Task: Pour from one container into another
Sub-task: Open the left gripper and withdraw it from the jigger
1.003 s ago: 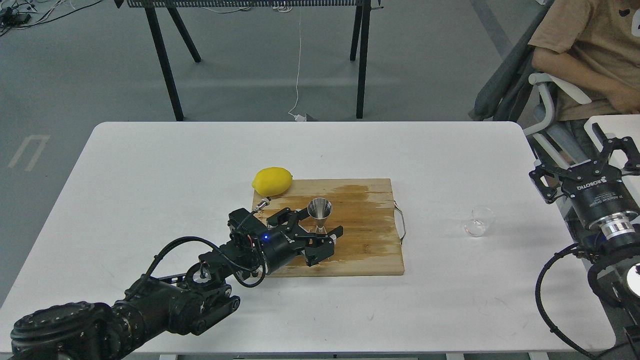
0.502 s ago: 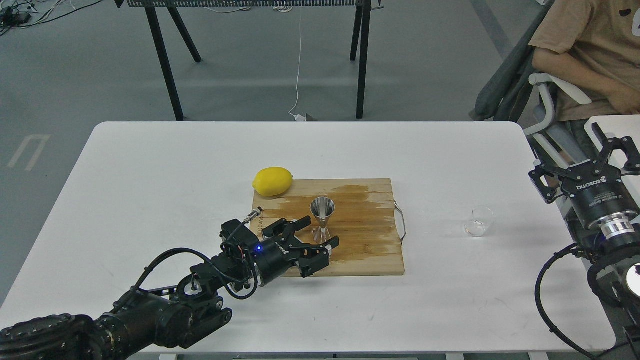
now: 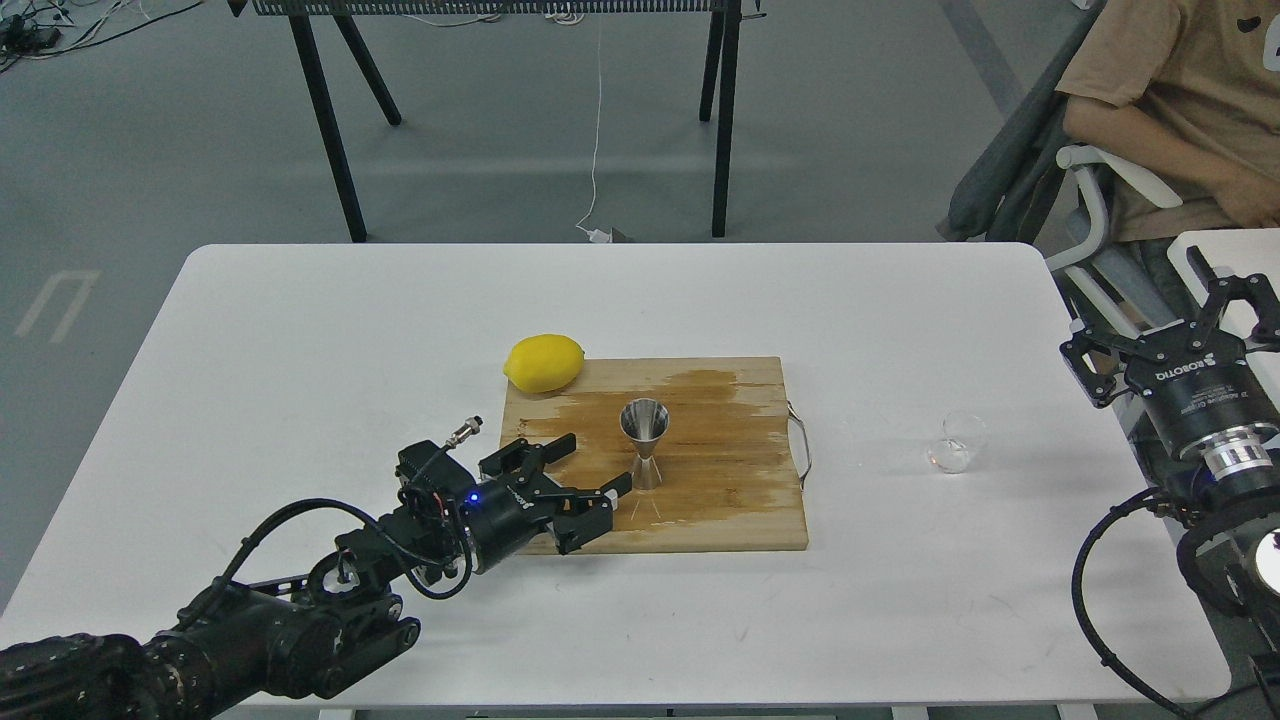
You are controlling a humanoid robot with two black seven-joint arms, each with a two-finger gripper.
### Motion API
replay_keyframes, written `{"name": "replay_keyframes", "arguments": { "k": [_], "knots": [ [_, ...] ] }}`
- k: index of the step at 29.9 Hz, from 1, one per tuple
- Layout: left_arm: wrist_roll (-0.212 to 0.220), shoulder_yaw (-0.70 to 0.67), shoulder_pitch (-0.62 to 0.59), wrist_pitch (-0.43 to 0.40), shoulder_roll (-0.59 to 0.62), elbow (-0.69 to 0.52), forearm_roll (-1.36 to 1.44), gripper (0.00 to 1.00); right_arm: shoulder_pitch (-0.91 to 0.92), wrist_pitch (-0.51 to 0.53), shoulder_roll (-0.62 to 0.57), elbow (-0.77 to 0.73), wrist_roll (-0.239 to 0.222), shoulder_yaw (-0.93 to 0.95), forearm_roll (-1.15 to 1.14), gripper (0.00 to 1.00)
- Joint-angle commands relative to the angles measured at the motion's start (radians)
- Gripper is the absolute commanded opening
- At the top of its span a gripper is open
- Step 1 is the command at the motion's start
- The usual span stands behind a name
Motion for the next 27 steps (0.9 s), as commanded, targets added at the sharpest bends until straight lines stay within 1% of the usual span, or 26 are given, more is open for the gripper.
{"name": "replay_keyframes", "arguments": {
  "k": [1,5,7,8,9,11,13,15,17,18,21,23,27],
  "knots": [
    [0.000,-0.002,0.010,0.000,0.152,-0.105,-0.041,0.97,-0.007,0.000,0.000,0.000,0.000,0.002,0.000,0.99],
    [0.000,-0.008,0.001,0.000,0.393,-0.283,-0.220,0.97,-0.005,0.000,0.000,-0.002,0.000,0.002,0.000,0.99],
    [0.000,-0.024,-0.009,0.000,0.490,-0.340,-0.326,0.97,-0.007,0.000,0.000,0.000,0.000,0.002,0.000,0.99],
    [0.000,-0.037,-0.012,-0.021,0.528,-0.358,-0.368,0.97,-0.007,0.000,0.000,-0.002,0.000,0.002,0.000,0.99],
    [0.000,-0.060,-0.018,-0.095,0.560,-0.372,-0.406,0.97,-0.005,0.000,0.001,-0.002,0.000,0.002,0.000,0.99],
    [0.000,-0.129,-0.021,-0.272,0.597,-0.392,-0.466,0.97,-0.005,0.000,0.001,0.000,-0.003,0.002,0.002,0.99],
    [0.000,-0.230,-0.015,-0.471,0.611,-0.400,-0.515,0.98,-0.004,0.000,0.001,0.000,-0.011,0.002,0.002,0.99],
    [0.000,-0.329,-0.007,-0.690,0.621,-0.392,-0.572,0.98,-0.002,0.000,0.000,0.004,-0.014,0.000,0.002,0.99],
    [0.000,-0.405,-0.006,-0.951,0.624,-0.373,-0.668,0.98,-0.002,0.000,-0.002,0.006,-0.015,-0.009,0.002,0.99],
    [0.000,-0.429,-0.007,-0.977,0.625,-0.351,-0.717,0.98,-0.002,0.000,-0.003,0.006,-0.015,-0.012,0.003,0.99],
    [0.000,-0.473,-0.018,-0.977,0.624,-0.256,-0.889,0.98,-0.003,0.000,-0.005,0.006,-0.015,-0.020,0.003,0.99],
    [0.000,-0.490,-0.022,-0.977,0.621,-0.164,-1.001,0.98,-0.005,0.000,-0.005,0.009,-0.017,-0.021,0.014,0.99],
    [0.000,-0.524,-0.041,-0.977,0.616,-0.009,-1.208,0.98,-0.014,0.000,-0.005,0.029,-0.028,-0.026,0.090,0.99]
  ]
}}
